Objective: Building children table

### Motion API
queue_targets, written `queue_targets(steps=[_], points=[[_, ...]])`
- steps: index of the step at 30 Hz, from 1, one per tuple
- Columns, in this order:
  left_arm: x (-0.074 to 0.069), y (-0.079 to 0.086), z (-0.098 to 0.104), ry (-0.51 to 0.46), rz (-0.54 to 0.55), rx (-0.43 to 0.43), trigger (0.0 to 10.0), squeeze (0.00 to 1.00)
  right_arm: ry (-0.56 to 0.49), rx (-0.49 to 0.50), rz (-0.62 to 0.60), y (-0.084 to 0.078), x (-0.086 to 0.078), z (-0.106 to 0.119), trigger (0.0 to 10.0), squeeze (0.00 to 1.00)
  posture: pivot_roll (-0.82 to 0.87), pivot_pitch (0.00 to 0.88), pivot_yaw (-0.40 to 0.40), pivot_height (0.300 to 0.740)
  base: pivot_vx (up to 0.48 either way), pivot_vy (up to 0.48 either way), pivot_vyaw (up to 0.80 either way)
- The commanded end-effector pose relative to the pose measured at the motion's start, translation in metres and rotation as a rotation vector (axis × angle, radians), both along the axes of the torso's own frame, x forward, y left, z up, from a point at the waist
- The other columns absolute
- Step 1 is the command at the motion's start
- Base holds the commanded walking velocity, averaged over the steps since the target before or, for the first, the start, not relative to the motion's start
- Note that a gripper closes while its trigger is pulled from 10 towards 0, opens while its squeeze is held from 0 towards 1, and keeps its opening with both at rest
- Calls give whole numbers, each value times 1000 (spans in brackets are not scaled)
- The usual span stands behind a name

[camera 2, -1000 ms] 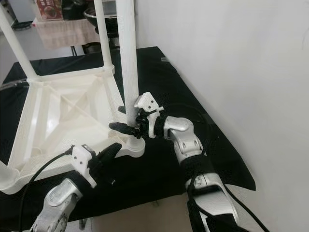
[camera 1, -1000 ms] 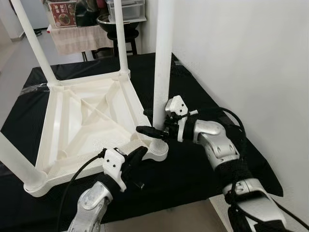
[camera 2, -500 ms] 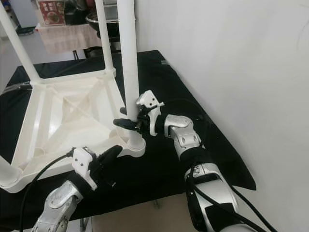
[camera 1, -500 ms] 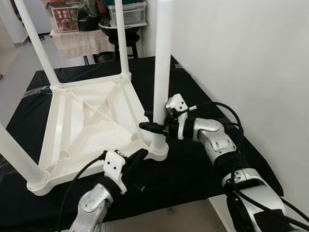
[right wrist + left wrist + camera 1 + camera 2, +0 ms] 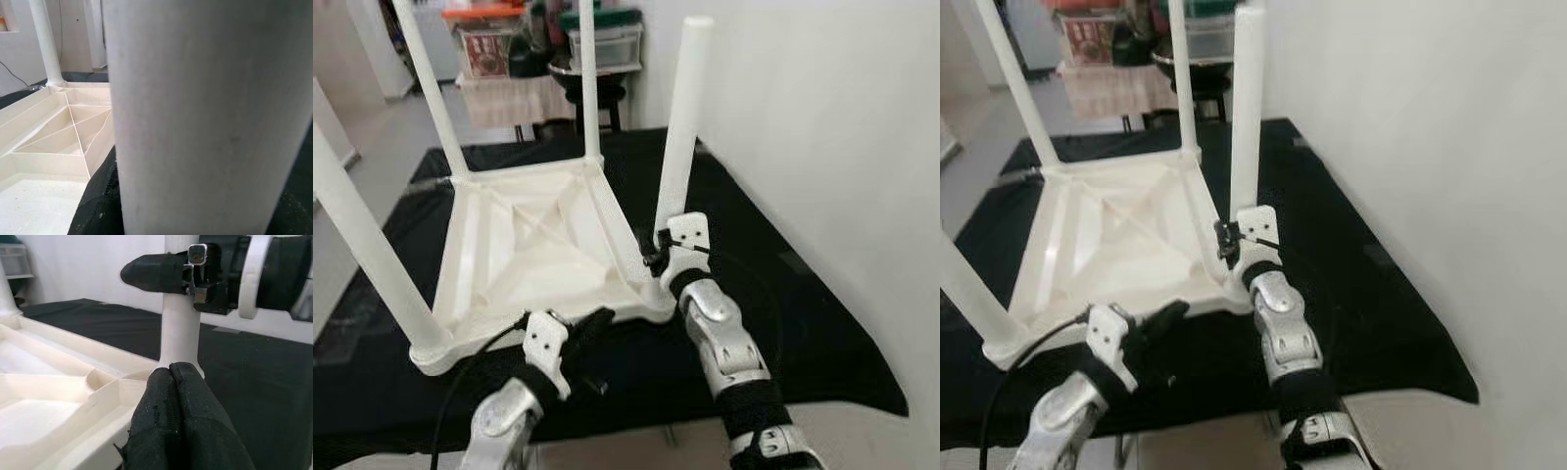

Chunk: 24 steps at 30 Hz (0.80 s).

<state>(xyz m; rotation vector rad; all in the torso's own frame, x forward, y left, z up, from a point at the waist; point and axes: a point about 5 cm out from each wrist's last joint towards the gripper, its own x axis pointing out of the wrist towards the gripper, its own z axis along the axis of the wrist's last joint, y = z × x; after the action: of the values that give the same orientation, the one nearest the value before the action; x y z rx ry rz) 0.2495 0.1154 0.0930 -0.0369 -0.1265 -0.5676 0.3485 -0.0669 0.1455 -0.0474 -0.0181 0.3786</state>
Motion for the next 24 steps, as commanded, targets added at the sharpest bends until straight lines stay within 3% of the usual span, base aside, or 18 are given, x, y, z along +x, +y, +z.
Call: queue_targets(steps=[1, 2, 3, 5, 6, 7, 9, 10, 16, 17, 18, 19, 20, 21, 22, 23, 24], points=[[0, 0, -2, 3, 2, 10, 10000, 0, 114, -68, 49, 6, -4, -28, 0, 0, 57, 8, -20, 740, 0, 0, 0], [0, 0, -2, 3, 4, 11, 10000, 0, 111, -58, 38, 4, 0, -25, 0, 0, 58, 6, -18, 740, 0, 0, 0], [0, 1, -2, 3, 7, 11, 10000, 0, 93, -53, 26, 3, 6, -15, 3451, 0, 56, 5, -15, 740, 0, 0, 0], [0, 1, -2, 3, 7, 11, 10000, 0, 93, -53, 26, 3, 6, -15, 3451, 0, 56, 5, -15, 740, 0, 0, 0], [1, 1, -2, 3, 7, 11, 10000, 0, 88, -52, 30, 2, 7, -14, 9843, 0, 56, 5, -13, 740, 0, 0, 0], [1, 1, -2, 4, 6, 11, 10000, 0, 86, -48, 64, 4, 6, -12, 10000, 416, 56, 4, -12, 740, 0, 0, 0], [1, 1, -2, 4, 6, 11, 10000, 0, 86, -48, 64, 4, 6, -12, 10000, 416, 56, 4, -12, 740, 0, 0, 0], [1, 1, -2, 5, 5, 11, 10000, 0, 84, -42, 98, 5, 5, -11, 10000, 1000, 54, 0, -13, 740, 0, 0, 0], [1, 0, -2, 4, 5, 10, 10000, 0, 15, -24, 258, 6, 5, 10, 10000, 1000, 57, 0, -20, 740, 0, 0, 0], [1, 0, -2, 4, 6, 10, 10000, 0, -3, -38, 282, 2, 7, 14, 10000, 867, 60, 0, -22, 740, 0, 0, 0], [2, 0, -2, 4, 7, 10, 10000, 0, -15, -46, 300, 0, 10, 17, 10000, 867, 60, 0, -22, 740, 0, 0, 0], [2, 0, -2, 4, 7, 10, 10000, 0, -22, -60, 312, -4, 14, 19, 10000, 541, 61, 0, -21, 740, 0, 0, 0], [2, 0, -2, 4, 7, 10, 10000, 0, -28, -72, 323, -8, 16, 20, 10000, 482, 61, 0, -21, 740, 0, 0, 0], [2, 0, -2, 4, 7, 11, 10000, 0, -30, -80, 337, -12, 17, 21, 10000, 298, 72, 0, -24, 740, 0, 0, 0], [2, 0, -2, 4, 7, 11, 10000, 0, -30, -80, 337, -12, 17, 21, 10000, 298, 72, 0, -24, 740, 0, 0, 0], [2, 0, -2, 3, 8, 11, 10000, 0, -33, -93, 356, -16, 19, 22, 10000, 0, 72, 0, -26, 740, 0, 0, 0], [2, -1, -2, 2, 8, 11, 10000, 0, -35, -106, 378, -19, 19, 23, 10000, 0, 72, 0, -26, 740, 0, 0, 0]])
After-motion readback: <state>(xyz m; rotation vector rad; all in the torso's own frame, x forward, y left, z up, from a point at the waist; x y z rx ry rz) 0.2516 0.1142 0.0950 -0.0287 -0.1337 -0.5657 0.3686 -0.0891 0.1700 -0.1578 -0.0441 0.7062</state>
